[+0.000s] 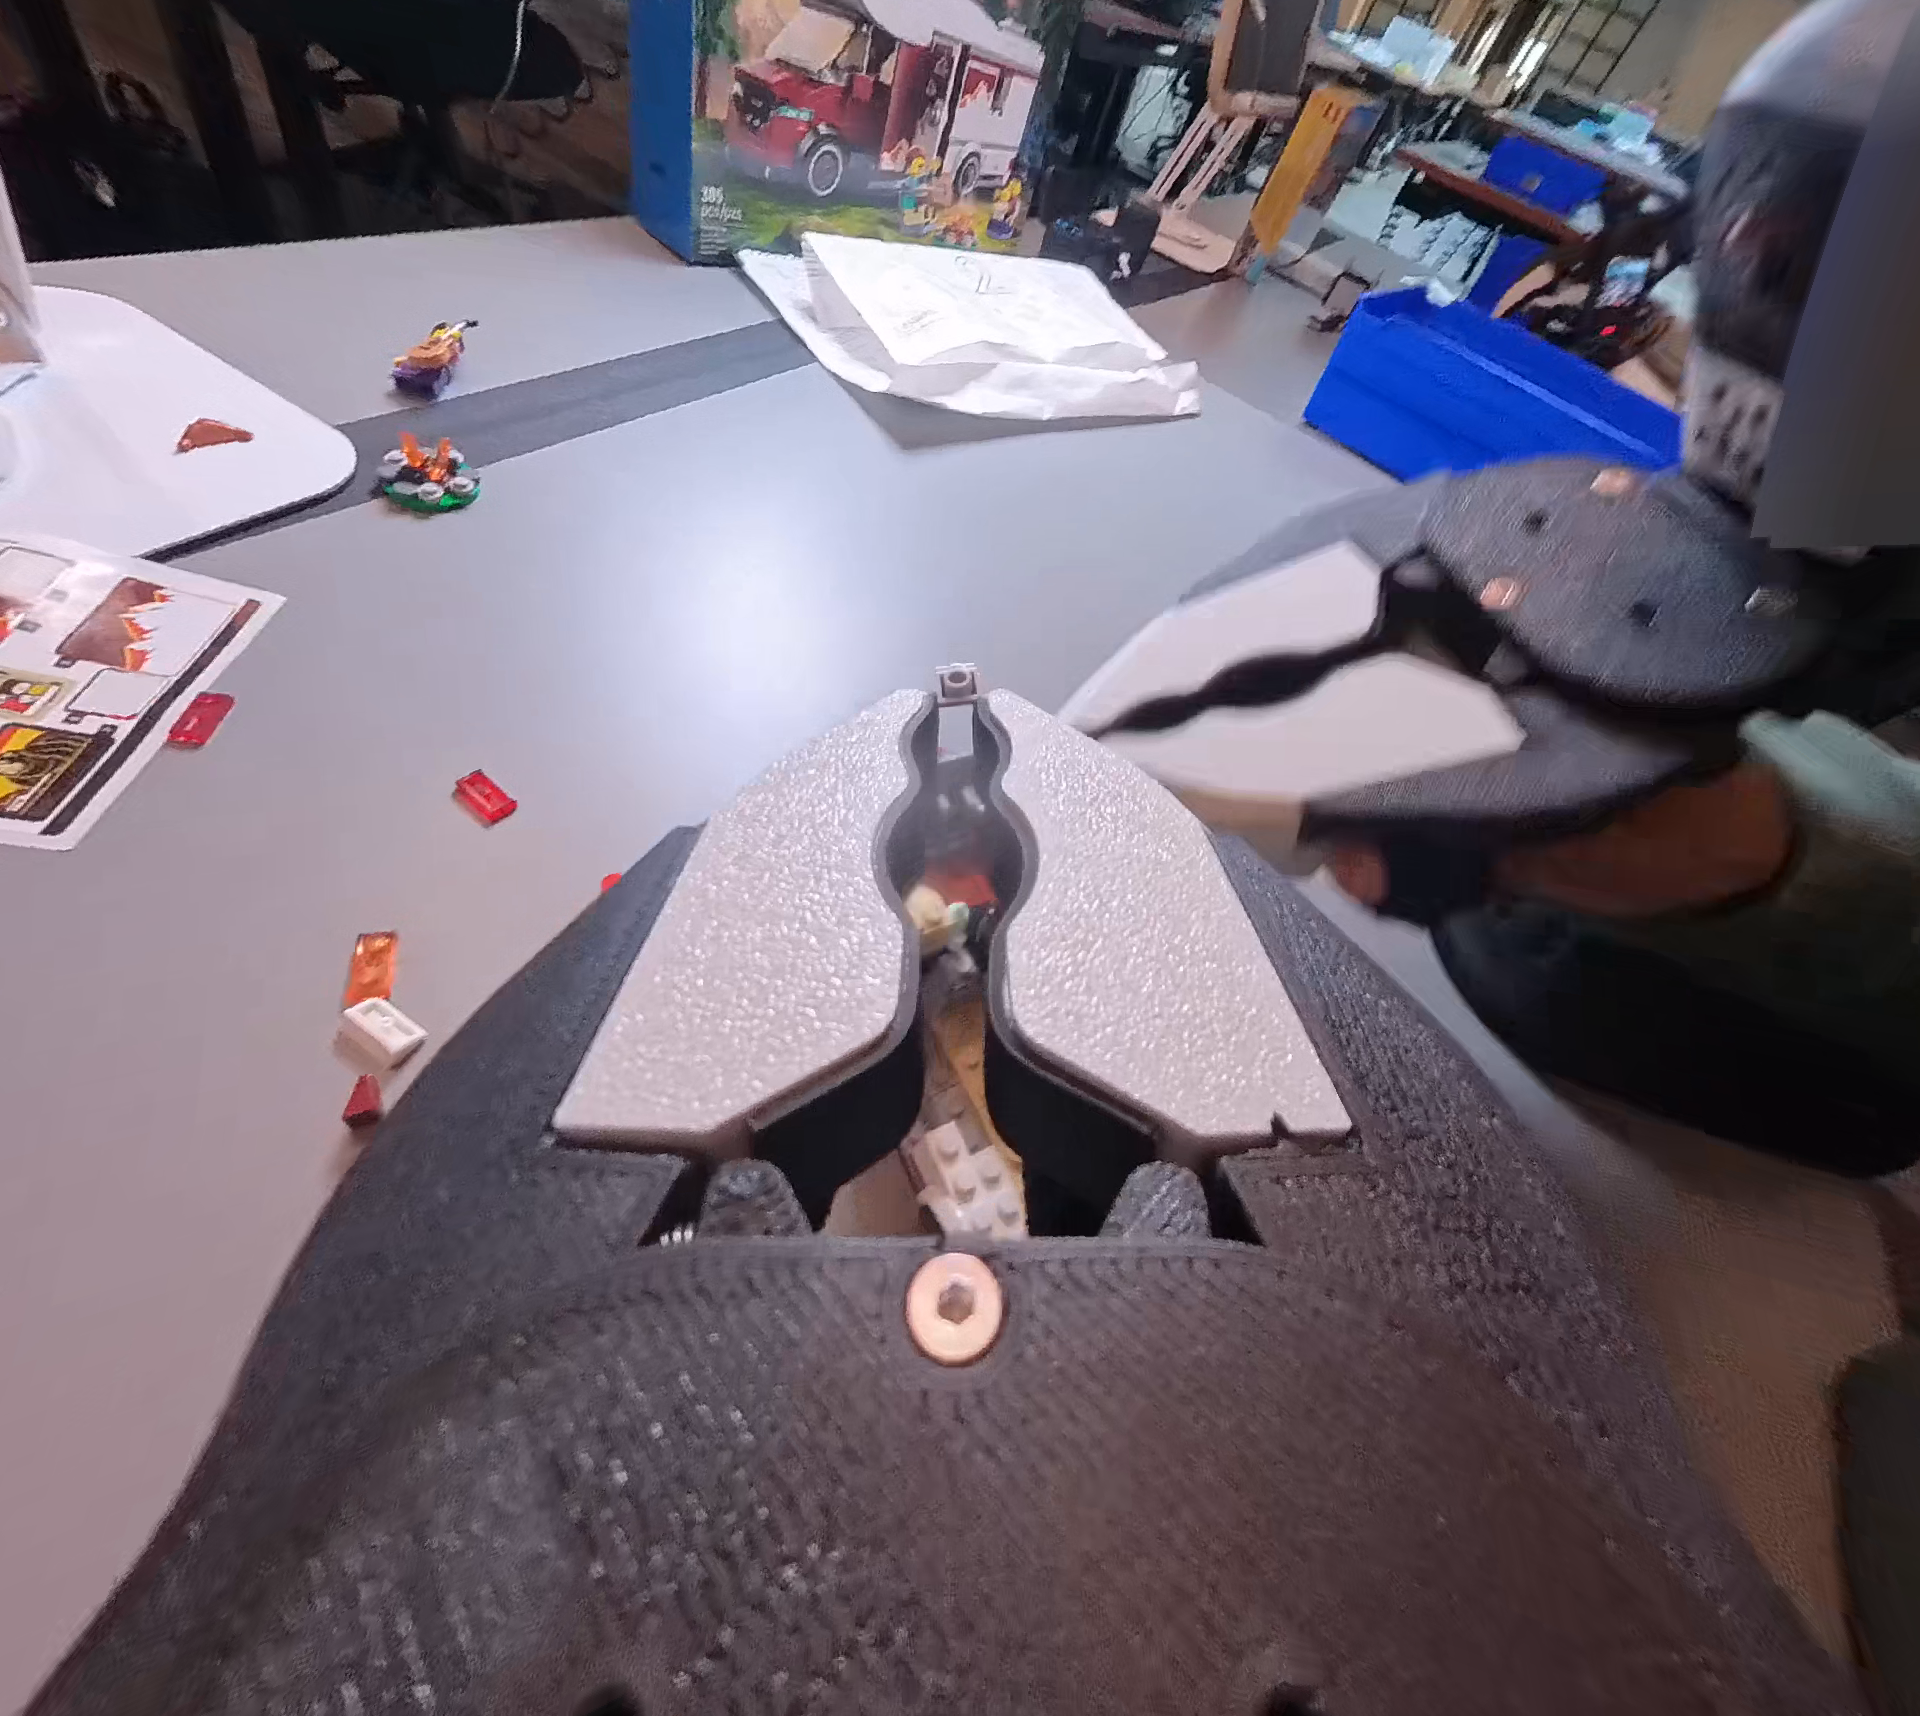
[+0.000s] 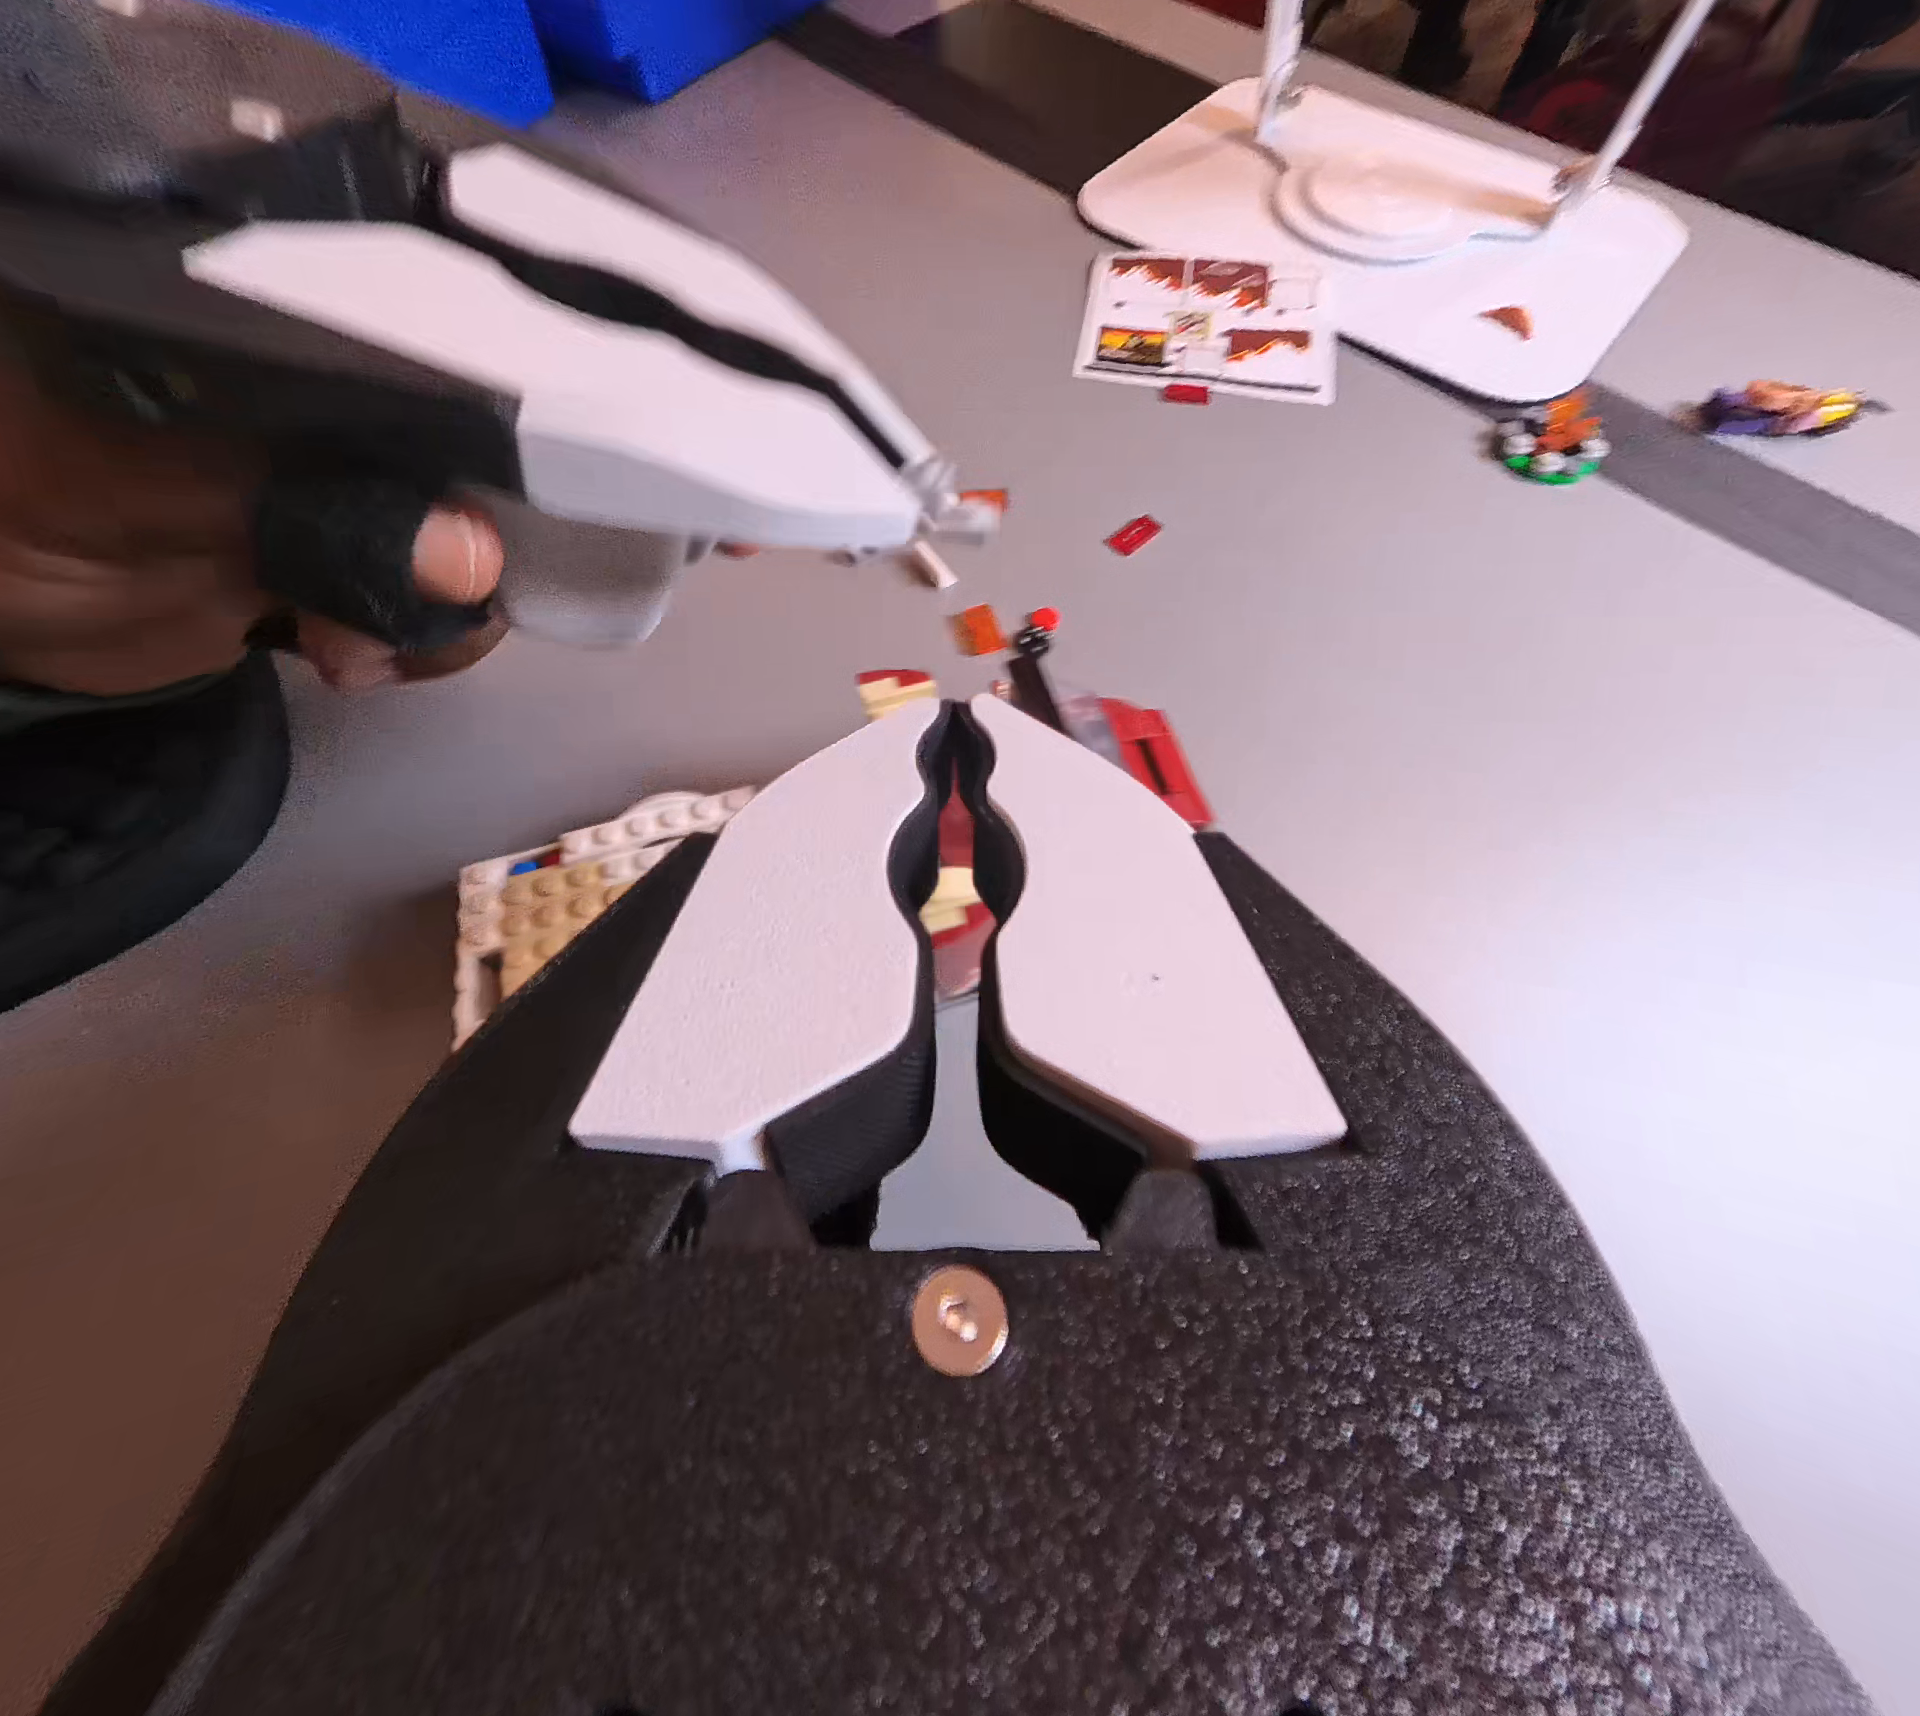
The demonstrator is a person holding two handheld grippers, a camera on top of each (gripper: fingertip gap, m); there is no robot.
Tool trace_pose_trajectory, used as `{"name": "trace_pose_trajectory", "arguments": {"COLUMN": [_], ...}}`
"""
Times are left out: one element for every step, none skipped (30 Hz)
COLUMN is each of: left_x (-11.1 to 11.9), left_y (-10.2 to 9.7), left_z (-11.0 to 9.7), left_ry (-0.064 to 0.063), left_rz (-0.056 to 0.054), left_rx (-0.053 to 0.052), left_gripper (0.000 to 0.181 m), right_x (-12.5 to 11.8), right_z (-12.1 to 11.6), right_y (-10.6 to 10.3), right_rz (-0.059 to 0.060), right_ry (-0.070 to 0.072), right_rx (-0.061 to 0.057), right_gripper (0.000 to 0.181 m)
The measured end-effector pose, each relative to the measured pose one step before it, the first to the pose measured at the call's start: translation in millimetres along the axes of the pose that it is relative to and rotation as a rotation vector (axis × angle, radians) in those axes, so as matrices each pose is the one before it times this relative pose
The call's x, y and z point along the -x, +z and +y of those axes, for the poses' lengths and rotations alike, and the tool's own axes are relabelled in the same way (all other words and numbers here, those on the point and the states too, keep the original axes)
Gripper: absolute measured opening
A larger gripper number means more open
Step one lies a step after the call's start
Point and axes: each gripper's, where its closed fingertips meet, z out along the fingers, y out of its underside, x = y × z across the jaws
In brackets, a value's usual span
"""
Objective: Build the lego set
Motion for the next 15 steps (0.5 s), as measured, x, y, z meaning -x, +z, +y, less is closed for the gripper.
{"name": "trace_pose_trajectory", "arguments": {"left_x": [1.88,-0.22,-0.34,0.83,0.87,-0.01,0.16,1.46,1.91,0.78,-0.78,-1.27,-1.26,-1.17,-0.96], "left_y": [2.41,2.12,1.92,1.42,0.83,-0.05,-0.14,-0.42,-0.66,-0.95,-1.35,-1.37,-1.44,-1.44,-1.33], "left_z": [7.28,6.46,4.87,3.16,1.43,-0.14,0.61,1.67,2.27,2.83,2.30,1.86,1.21,0.45,0.48], "left_ry": [0.0144,0.0092,0.0175,0.0311,0.0306,0.0190,0.0143,0.0158,0.0168,0.0121,0.0055,0.0041,0.0053,0.0061,0.0030], "left_rz": [-0.0131,-0.0053,-0.0090,-0.0184,-0.0188,-0.0107,-0.0074,-0.0147,-0.0178,-0.0125,-0.0056,-0.0053,-0.0072,-0.0082,-0.0091], "left_rx": [0.0202,0.0178,0.0153,0.0121,0.0089,0.0026,0.0082,0.0089,0.0090,0.0114,0.0076,0.0073,0.0048,0.0015,0.0016], "left_gripper": [0.006,0.006,0.006,0.006,0.006,0.006,0.006,0.006,0.006,0.006,0.006,0.006,0.006,0.006,0.006], "right_x": [-11.50,-11.70,-11.14,-10.04,-6.76,-3.09,0.15,2.92,3.85,4.57,5.04,5.24,5.58,5.62,5.28], "right_z": [-4.77,-3.32,-2.59,-2.24,-0.92,0.52,1.14,1.76,2.79,3.26,2.69,1.95,1.37,1.17,1.33], "right_y": [-5.69,-4.97,-4.34,-3.64,-2.49,-1.46,-0.43,0.34,1.42,1.94,2.32,2.40,2.29,2.15,2.11], "right_rz": [0.0180,0.0149,0.0145,0.0145,0.0047,-0.0057,-0.0144,-0.0225,-0.0198,-0.0175,-0.0153,-0.0124,-0.0130,-0.0119,-0.0116], "right_ry": [0.0048,0.0123,0.0145,0.0116,0.0038,-0.0004,-0.0007,-0.0024,-0.0050,-0.0099,-0.0119,-0.0107,-0.0091,-0.0065,-0.0053], "right_rx": [-0.0187,-0.0094,-0.0105,-0.0152,-0.0108,-0.0044,-0.0041,-0.0028,0.0060,0.0100,0.0079,0.0064,0.0047,0.0045,0.0063], "right_gripper": [0.000,0.002,0.005,0.005,0.006,0.007,0.008,0.010,0.013,0.015,0.018,0.018,0.018,0.018,0.018]}}
